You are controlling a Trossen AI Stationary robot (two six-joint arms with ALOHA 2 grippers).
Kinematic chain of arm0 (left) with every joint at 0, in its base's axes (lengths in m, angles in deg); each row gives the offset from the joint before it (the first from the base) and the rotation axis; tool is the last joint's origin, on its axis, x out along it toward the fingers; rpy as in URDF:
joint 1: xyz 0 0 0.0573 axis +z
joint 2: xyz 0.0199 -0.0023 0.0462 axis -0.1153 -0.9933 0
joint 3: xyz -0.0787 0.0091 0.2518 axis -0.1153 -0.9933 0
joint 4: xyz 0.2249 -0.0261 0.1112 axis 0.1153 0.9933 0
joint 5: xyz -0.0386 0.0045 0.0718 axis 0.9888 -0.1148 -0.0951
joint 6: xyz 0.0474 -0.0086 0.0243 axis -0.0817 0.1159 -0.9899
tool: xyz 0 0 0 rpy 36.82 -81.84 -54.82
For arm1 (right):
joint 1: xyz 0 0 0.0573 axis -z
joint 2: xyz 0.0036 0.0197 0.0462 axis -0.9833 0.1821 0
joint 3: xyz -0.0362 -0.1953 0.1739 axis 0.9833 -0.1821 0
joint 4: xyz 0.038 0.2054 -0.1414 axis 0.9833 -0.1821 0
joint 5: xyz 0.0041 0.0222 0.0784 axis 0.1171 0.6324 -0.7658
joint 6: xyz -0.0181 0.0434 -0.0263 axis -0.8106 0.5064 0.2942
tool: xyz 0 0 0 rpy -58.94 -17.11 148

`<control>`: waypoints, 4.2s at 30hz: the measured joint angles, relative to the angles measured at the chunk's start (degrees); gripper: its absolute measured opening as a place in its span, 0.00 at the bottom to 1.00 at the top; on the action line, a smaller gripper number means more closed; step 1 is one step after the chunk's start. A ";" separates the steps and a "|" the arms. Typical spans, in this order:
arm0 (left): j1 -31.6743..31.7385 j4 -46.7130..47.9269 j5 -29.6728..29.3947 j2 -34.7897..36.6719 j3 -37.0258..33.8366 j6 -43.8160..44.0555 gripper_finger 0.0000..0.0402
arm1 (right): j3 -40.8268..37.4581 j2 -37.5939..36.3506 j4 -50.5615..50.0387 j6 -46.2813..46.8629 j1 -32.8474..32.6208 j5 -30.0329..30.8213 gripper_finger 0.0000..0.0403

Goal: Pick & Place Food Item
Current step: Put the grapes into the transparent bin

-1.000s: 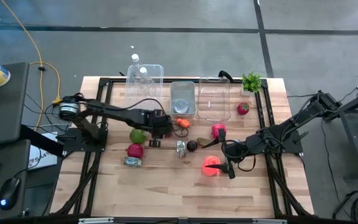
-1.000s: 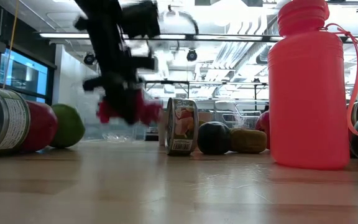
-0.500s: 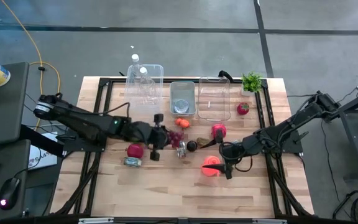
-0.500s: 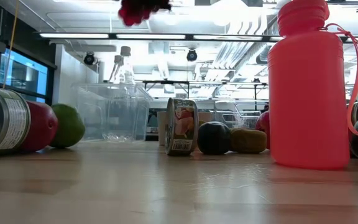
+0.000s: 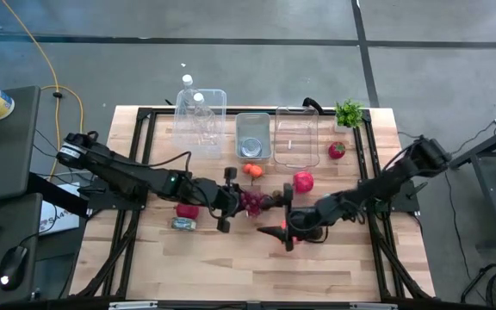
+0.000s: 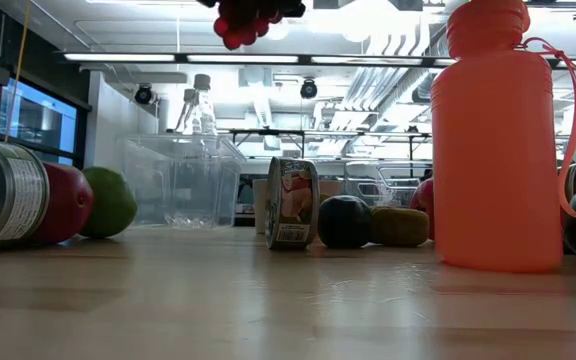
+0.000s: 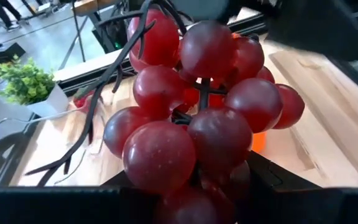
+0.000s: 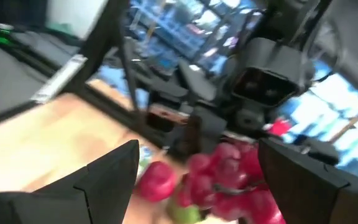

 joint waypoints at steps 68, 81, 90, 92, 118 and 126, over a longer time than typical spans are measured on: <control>-0.76 -0.09 -3.87 2.96 0.13 1.62 0.81 | 4.04 6.86 -3.14 -12.50 -1.30 30.88 0.08; -1.25 8.59 -3.44 3.28 0.09 6.16 0.81 | 6.19 1.72 -1.01 -6.11 0.50 56.39 0.08; -1.63 10.17 -3.49 3.28 0.09 7.32 0.81 | 6.05 0.37 -7.88 -0.66 6.63 62.18 0.08; -1.79 10.42 -3.50 3.28 0.09 8.37 0.81 | 5.37 -1.03 -8.78 1.41 9.11 60.94 0.08; -3.65 12.73 -3.55 3.26 0.04 10.24 0.81 | -0.48 -13.86 -55.87 54.08 37.43 21.03 0.11; -3.58 14.80 -3.57 3.26 0.04 10.24 0.81 | -0.48 -13.84 -55.18 54.30 39.08 19.99 0.31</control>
